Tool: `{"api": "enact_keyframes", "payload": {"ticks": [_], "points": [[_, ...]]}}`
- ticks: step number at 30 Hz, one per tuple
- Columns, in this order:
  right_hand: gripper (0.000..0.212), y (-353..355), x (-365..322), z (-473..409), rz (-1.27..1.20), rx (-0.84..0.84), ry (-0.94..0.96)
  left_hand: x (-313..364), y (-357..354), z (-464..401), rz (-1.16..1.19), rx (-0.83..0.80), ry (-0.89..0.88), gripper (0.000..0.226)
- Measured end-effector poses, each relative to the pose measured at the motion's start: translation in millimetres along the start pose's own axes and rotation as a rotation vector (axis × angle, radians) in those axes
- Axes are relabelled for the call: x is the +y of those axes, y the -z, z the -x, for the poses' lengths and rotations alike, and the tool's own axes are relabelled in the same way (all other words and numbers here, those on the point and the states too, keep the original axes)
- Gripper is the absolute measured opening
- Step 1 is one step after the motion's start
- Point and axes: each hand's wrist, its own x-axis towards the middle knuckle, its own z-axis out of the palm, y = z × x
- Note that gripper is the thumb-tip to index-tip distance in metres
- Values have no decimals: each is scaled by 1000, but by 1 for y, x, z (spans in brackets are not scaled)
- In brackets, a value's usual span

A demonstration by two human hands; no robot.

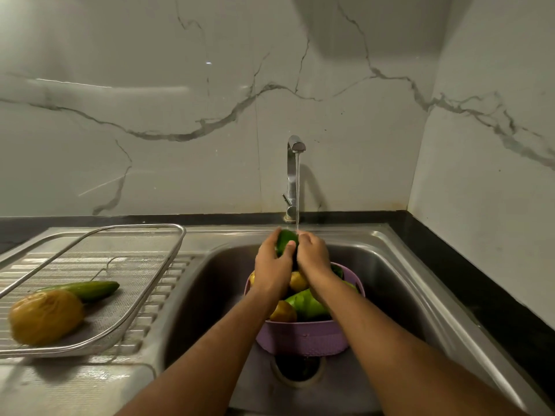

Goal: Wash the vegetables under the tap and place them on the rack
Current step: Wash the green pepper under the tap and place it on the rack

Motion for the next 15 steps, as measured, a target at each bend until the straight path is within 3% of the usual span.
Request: {"api": "enact_keyframes", "payload": {"ticks": [4, 6, 8, 11, 15], "points": [[24, 8, -6, -6, -359, -77, -410, -7, 1, 0, -199, -49, -177, 57], [26, 8, -6, -6, -419, -109, -459, -8, 1, 0, -210, -51, -188, 57], [33, 4, -5, -4, -241, -111, -360, -7, -1, -1, -152, -37, -136, 56], [40, 4, -2, 0, 185, -46, -65, -9, -3, -5, -39, -16, -7, 53], [42, 6, 1, 5, 406, -74, -18, -13, -3, -8, 77, -15, 151, 38]]}}
